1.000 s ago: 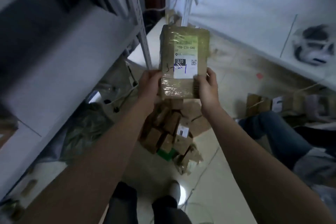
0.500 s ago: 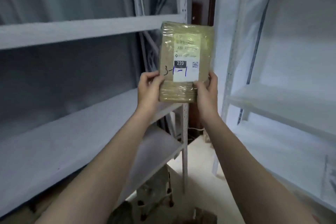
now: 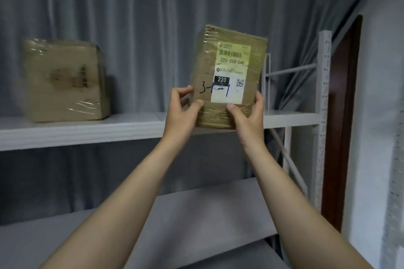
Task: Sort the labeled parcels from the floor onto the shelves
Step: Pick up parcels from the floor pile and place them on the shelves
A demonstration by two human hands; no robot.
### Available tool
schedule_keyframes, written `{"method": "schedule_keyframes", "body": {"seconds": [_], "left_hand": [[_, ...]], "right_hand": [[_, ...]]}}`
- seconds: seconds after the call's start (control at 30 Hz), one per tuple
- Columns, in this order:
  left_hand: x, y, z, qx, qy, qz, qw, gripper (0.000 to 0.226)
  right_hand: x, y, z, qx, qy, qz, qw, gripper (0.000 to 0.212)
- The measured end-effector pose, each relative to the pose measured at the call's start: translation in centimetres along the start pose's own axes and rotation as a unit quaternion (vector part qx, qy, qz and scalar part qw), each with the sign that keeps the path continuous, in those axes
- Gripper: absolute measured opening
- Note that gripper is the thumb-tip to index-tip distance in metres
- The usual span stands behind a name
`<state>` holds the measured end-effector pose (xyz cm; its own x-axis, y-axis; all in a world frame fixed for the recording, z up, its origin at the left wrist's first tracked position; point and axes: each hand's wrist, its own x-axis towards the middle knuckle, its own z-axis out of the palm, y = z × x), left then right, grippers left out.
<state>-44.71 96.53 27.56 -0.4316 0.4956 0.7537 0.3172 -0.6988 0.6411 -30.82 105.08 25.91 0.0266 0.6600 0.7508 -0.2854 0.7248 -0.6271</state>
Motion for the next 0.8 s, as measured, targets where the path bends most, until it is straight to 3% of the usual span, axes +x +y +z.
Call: {"method": "schedule_keyframes", "body": {"seconds": [0.27, 0.5, 0.8], "left_hand": [[3.6, 2.8, -17.5, 0.095, 0.094, 0.044, 0.990, 0.033], [2.7, 3.8, -32.1, 0.209, 0.151, 0.062, 0.964, 0.073], [2.3, 5.4, -47.0, 0.291, 0.205, 0.057, 0.933, 0.084]], "right_hand": [[-1.8, -0.4, 18.5, 0.025, -0.117, -0.008, 0.993, 0.081], [-6.8, -0.9, 32.4, 0.039, -0.236, 0.016, 0.971, 0.080], [-13.0, -2.9, 46.8, 0.046, -0.321, 0.021, 0.946, 0.084]]}}
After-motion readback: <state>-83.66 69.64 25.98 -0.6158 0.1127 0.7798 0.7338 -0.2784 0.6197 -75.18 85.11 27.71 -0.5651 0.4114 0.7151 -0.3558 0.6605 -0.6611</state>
